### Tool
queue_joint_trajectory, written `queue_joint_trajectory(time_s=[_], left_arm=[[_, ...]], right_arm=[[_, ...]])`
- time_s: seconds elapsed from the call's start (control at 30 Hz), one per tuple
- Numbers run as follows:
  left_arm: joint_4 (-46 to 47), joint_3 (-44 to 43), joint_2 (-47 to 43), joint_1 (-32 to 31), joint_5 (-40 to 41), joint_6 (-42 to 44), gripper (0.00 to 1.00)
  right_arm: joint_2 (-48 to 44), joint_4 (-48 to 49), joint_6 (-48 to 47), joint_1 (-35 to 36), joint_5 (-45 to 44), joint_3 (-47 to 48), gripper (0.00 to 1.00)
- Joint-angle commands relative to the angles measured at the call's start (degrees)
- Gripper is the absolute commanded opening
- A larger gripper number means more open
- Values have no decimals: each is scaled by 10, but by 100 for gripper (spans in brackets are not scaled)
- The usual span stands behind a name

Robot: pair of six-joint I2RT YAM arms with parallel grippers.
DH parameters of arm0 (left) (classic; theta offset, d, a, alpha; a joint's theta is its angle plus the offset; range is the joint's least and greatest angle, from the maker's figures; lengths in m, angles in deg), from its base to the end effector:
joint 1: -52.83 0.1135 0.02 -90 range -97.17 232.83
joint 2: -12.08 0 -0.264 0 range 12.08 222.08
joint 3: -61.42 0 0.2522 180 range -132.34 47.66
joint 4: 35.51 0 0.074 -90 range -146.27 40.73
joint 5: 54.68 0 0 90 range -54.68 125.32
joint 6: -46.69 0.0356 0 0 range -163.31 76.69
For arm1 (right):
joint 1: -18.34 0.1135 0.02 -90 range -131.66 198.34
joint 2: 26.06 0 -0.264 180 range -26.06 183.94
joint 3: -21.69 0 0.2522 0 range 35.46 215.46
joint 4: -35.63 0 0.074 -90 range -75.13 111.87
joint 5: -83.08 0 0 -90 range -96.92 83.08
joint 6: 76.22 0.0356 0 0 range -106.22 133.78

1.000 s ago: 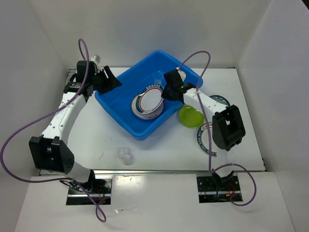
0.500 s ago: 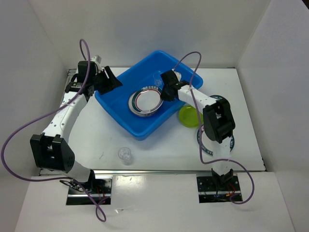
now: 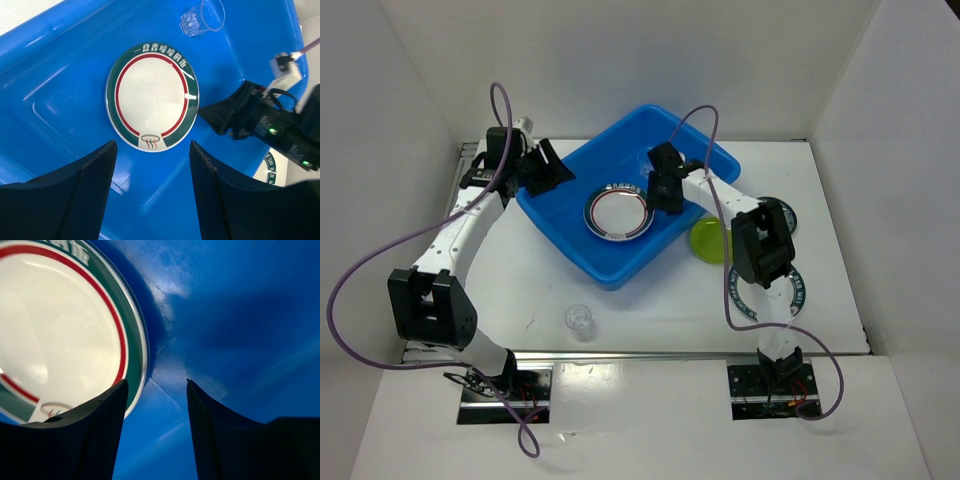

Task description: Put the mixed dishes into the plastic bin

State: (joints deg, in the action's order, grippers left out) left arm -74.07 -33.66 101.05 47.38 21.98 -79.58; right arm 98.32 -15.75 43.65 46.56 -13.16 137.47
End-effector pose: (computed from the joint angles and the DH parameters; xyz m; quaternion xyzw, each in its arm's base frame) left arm 0.3553 -0.0421 0.3460 -0.1774 0.8541 -0.2654 0.4105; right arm 0.4188 0.2203 0.1990 0.0280 0.9641 0.0796 0.2516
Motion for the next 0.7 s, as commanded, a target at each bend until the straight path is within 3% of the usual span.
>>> queue_joint_trajectory(time_s=[0.0, 0.23, 0.3, 0.47, 0.6, 0.67], left_arm=[[31, 1, 1, -1, -3, 0, 67], [48, 12, 1, -1, -19, -6, 67], [54, 18, 1, -1, -31, -6, 67], [60, 18, -5, -10, -59, 2, 67], [3, -35, -5, -95, -19, 83, 67], [-3, -40, -10, -124, -74, 90, 64]], right_arm=[[-84, -30, -31, -12, -37, 60, 57], [-184, -98, -64, -45, -75, 164, 61], [-195, -121, -48, -91, -94, 164, 61], [-289, -143, -5, -221, -87, 26, 61], [-346, -143, -5, -280, -110, -71, 61], [-355, -143, -12, -314, -111, -97, 61]])
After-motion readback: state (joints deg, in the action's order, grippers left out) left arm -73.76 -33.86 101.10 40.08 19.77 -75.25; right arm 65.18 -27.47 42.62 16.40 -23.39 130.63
